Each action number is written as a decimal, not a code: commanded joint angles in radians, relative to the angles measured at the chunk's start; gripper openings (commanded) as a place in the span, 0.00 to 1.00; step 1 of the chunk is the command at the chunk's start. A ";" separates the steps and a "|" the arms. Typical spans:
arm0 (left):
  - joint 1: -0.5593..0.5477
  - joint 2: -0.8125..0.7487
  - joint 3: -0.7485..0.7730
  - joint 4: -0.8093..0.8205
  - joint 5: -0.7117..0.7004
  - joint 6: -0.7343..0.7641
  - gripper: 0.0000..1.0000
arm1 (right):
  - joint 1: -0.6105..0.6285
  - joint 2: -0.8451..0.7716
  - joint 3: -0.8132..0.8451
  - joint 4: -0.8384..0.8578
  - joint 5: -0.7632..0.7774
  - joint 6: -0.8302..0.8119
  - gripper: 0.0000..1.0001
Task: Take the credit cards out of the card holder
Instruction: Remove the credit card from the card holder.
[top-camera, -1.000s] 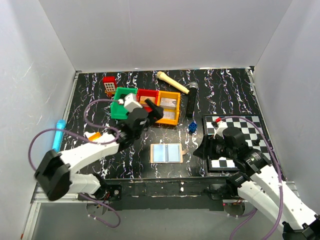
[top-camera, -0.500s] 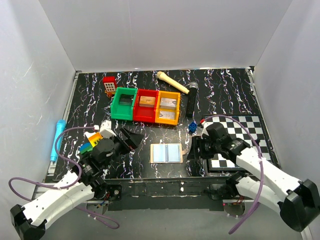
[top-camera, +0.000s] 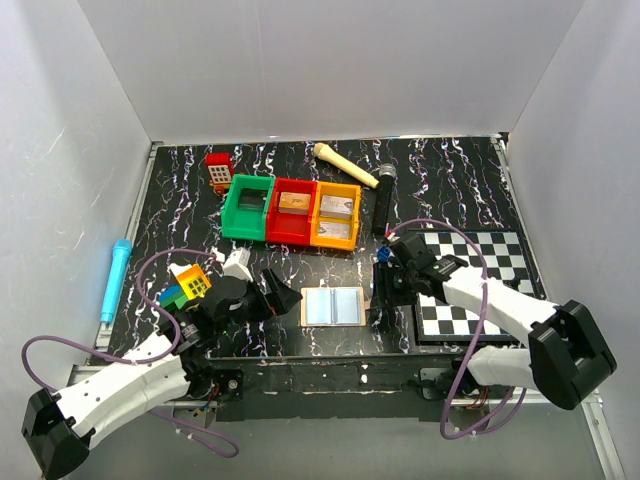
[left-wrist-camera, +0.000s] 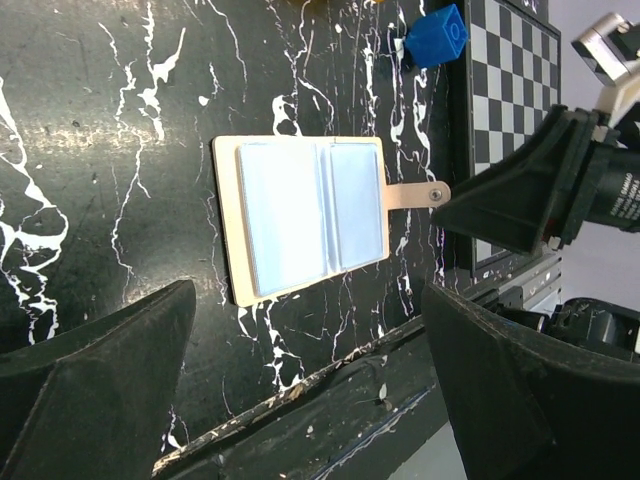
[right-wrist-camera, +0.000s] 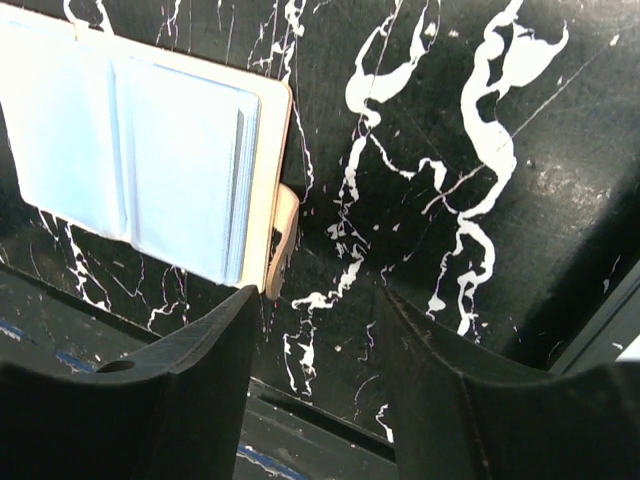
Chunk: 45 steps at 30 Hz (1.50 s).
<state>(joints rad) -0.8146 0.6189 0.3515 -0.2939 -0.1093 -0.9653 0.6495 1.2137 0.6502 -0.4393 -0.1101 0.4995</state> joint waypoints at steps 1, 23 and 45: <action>-0.005 -0.002 0.024 0.030 0.026 0.042 0.96 | 0.002 0.047 0.063 0.030 0.020 -0.007 0.55; -0.006 0.180 0.098 0.078 0.086 0.154 0.94 | 0.002 0.113 0.092 0.065 -0.080 -0.058 0.01; -0.060 0.570 0.265 0.282 0.212 0.277 0.56 | 0.052 -0.059 0.126 0.025 -0.203 -0.090 0.01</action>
<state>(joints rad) -0.8505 1.1175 0.5529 -0.0742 0.0608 -0.7322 0.6952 1.1660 0.7315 -0.4168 -0.2897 0.4187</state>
